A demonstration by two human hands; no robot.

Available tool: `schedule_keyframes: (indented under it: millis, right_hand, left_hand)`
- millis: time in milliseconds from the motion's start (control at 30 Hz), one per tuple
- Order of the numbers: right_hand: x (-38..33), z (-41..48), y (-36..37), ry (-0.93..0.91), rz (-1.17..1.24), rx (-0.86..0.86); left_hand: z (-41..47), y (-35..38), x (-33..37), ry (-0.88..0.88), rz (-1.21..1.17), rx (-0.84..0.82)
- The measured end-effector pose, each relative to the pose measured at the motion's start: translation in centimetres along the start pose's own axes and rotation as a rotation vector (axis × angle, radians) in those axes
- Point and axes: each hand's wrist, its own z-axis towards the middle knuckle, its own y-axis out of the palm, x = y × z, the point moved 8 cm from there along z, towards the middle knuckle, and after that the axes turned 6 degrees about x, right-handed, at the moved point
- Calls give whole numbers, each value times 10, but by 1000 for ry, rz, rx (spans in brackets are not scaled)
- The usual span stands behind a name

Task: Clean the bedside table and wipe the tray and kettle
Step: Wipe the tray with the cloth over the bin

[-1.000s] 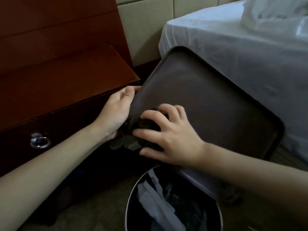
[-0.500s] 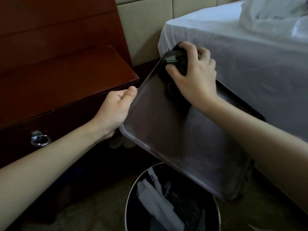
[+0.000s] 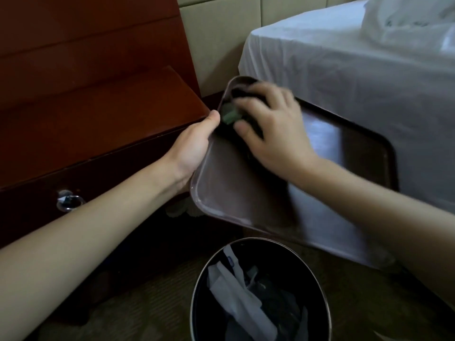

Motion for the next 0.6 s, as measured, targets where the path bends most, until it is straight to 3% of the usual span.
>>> schedule_keyframes:
  millis: [167,267,367,433,467,600]
  right_hand:
    - [-56,-74,7,-276,118,-189]
    - [-57,-77,10,-361,15,-183]
    - [-24,-38,7,-110,-103,-89]
    - [-1,-21,8,127,-72,-90]
    - [-3,-22,12,150,-26,-116]
    - [-61,-58,27,-181,108,-267]
  left_hand:
    - [5,-8,0,31,-49,32]
    - [2,-7,0,76,26,31]
    - [-3,-4,-8,25,-6,-28]
    - [-4,-5,-11,-29,-66,-23]
    - [-3,-7,-10,-36,-88,3]
    - [5,-21,-2,24,-61,129]
